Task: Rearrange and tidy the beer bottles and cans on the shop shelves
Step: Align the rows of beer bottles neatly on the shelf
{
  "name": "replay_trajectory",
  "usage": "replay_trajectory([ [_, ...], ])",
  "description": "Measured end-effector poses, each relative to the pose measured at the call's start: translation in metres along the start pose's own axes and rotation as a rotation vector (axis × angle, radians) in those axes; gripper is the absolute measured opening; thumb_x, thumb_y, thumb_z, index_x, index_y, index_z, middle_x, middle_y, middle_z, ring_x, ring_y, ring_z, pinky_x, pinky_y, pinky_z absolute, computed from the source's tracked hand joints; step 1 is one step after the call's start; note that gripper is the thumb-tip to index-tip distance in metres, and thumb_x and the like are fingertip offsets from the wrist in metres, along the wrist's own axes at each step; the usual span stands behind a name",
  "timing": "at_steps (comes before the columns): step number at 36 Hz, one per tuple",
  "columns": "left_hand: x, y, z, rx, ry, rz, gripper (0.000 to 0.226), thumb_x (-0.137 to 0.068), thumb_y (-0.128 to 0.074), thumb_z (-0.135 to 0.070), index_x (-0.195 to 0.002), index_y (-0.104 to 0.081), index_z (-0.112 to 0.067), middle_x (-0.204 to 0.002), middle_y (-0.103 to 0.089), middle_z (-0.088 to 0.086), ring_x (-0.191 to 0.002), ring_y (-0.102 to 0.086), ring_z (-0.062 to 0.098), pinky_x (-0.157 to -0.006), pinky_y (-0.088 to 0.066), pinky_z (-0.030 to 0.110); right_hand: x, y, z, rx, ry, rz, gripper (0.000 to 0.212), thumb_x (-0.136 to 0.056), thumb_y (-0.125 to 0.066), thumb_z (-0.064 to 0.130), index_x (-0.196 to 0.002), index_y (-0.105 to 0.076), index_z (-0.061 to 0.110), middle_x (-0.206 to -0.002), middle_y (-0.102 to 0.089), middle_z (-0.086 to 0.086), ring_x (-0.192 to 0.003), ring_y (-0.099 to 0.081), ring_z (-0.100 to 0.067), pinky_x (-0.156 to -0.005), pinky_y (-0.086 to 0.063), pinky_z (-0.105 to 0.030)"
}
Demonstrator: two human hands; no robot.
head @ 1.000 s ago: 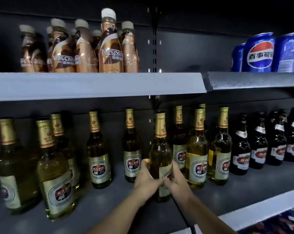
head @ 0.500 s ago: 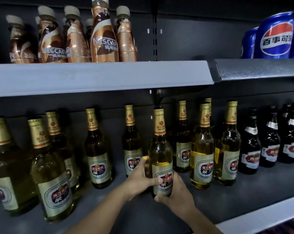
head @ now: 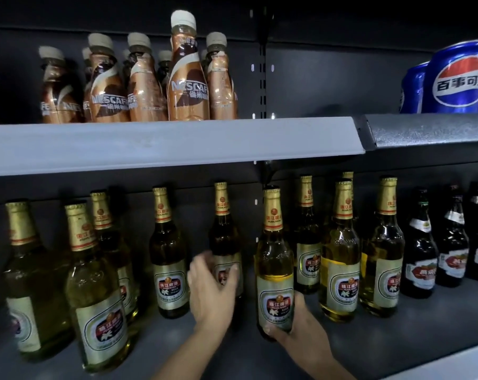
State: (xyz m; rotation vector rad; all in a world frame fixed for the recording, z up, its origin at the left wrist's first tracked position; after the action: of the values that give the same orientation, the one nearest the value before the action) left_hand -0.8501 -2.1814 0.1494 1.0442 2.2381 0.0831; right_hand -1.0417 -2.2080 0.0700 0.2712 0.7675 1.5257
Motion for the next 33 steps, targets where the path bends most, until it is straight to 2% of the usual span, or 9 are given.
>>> replay_trajectory([
  [2, -0.017, -0.008, 0.023, -0.094, 0.149, 0.07, 0.077, -0.078, -0.076, -0.034, -0.137, -0.034, -0.01, -0.129, -0.045, 0.01, -0.124, -0.043, 0.027, -0.096, -0.04, 0.037, 0.0, 0.001, 0.0, 0.0, -0.002, 0.0, 0.068, -0.073, -0.076, 0.044, -0.119, -0.025, 0.042, -0.112, -0.052, 0.024, -0.111, -0.052, -0.002, -0.084, -0.039, -0.021],
  [4, -0.031, -0.024, 0.046, -0.047, 0.286, 0.251, 0.093, -0.067, -0.084, -0.038, -0.139, -0.03, -0.016, -0.133, -0.047, 0.007, -0.124, -0.047, 0.027, -0.102, -0.042, 0.04, 0.0, 0.001, 0.001, 0.003, 0.021, 0.0, 0.073, -0.074, -0.074, 0.048, -0.125, -0.022, 0.042, -0.117, -0.049, 0.026, -0.115, -0.051, -0.002, -0.083, -0.038, -0.019],
  [6, -0.037, -0.038, 0.063, 0.04, 0.355, 0.412, 0.081, -0.059, -0.09, -0.029, -0.122, -0.039, -0.024, -0.124, -0.058, 0.004, -0.113, -0.057, 0.022, -0.1, -0.047, 0.043, 0.0, 0.001, 0.001, -0.016, 0.043, 0.011, 0.084, -0.073, -0.071, 0.055, -0.134, -0.016, 0.043, -0.121, -0.045, 0.03, -0.117, -0.048, 0.001, -0.085, -0.038, -0.019],
  [8, -0.044, -0.047, 0.076, 0.027, 0.329, 0.479, 0.068, -0.058, -0.091, -0.018, -0.107, -0.044, -0.028, -0.112, -0.065, 0.001, -0.104, -0.062, 0.019, -0.096, -0.05, 0.043, -0.001, 0.001, 0.002, -0.036, 0.071, 0.021, 0.093, -0.068, -0.068, 0.063, -0.134, -0.004, 0.051, -0.12, -0.038, 0.038, -0.115, -0.044, 0.006, -0.091, -0.04, -0.02],
  [12, -0.052, -0.051, 0.08, -0.034, 0.3, 0.434, 0.066, -0.058, -0.091, -0.021, -0.111, -0.052, -0.023, -0.104, -0.068, -0.001, -0.098, -0.065, 0.02, -0.091, -0.052, 0.042, -0.004, -0.002, 0.001, -0.033, 0.047, 0.038, 0.096, -0.07, -0.072, 0.05, -0.132, 0.002, 0.053, -0.123, -0.038, 0.035, -0.122, -0.045, 0.002, -0.104, -0.04, -0.025],
  [17, -0.043, -0.055, 0.061, -0.08, 0.287, 0.378, 0.059, -0.064, -0.088, -0.029, -0.112, -0.054, -0.023, -0.103, -0.068, -0.002, -0.099, -0.065, 0.019, -0.091, -0.052, 0.037, -0.005, 0.001, 0.001, -0.016, 0.041, 0.035, 0.088, -0.076, -0.072, 0.05, -0.128, -0.001, 0.047, -0.117, -0.04, 0.032, -0.11, -0.043, 0.006, -0.089, -0.037, -0.013],
  [22, -0.039, -0.074, 0.048, -0.11, 0.296, 0.428, 0.054, -0.069, -0.084, -0.03, -0.115, -0.057, -0.025, -0.109, -0.067, -0.002, -0.105, -0.062, 0.019, -0.093, -0.049, 0.034, -0.009, -0.003, -0.009, -0.005, -0.006, 0.047, 0.097, -0.069, -0.076, 0.047, -0.14, -0.011, 0.042, -0.124, -0.052, 0.024, -0.118, -0.052, -0.001, -0.1, -0.043, -0.022],
  [29, -0.041, -0.093, 0.039, -0.138, 0.25, 0.465, 0.051, -0.081, -0.073, -0.025, -0.127, -0.051, -0.022, -0.115, -0.063, 0.003, -0.108, -0.06, 0.021, -0.09, -0.046, 0.029, -0.011, 0.0, -0.008, 0.009, -0.004, 0.042, 0.093, -0.071, -0.076, 0.047, -0.14, -0.015, 0.037, -0.121, -0.052, 0.024, -0.117, -0.052, 0.001, -0.086, -0.038, -0.006],
  [33, -0.04, -0.099, 0.035, -0.088, 0.225, 0.488, 0.046, -0.081, -0.072, -0.026, -0.123, -0.053, -0.019, -0.112, -0.065, 0.005, -0.103, -0.061, 0.022, -0.09, -0.049, 0.032, -0.011, -0.002, -0.011, 0.0, -0.009, 0.046, 0.095, -0.063, -0.073, 0.054, -0.14, -0.02, 0.037, -0.121, -0.056, 0.023, -0.116, -0.053, 0.001, -0.095, -0.042, -0.016],
])
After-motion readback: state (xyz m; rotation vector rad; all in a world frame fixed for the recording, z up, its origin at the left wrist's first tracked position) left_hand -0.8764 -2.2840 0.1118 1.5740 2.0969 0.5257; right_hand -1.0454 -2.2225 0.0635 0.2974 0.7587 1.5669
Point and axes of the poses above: each hand's wrist, its own x-axis away from the middle knuckle, its own y-axis out of the back of the hand, z = x × y, the point moved 6 cm from there along -x, towards the middle knuckle
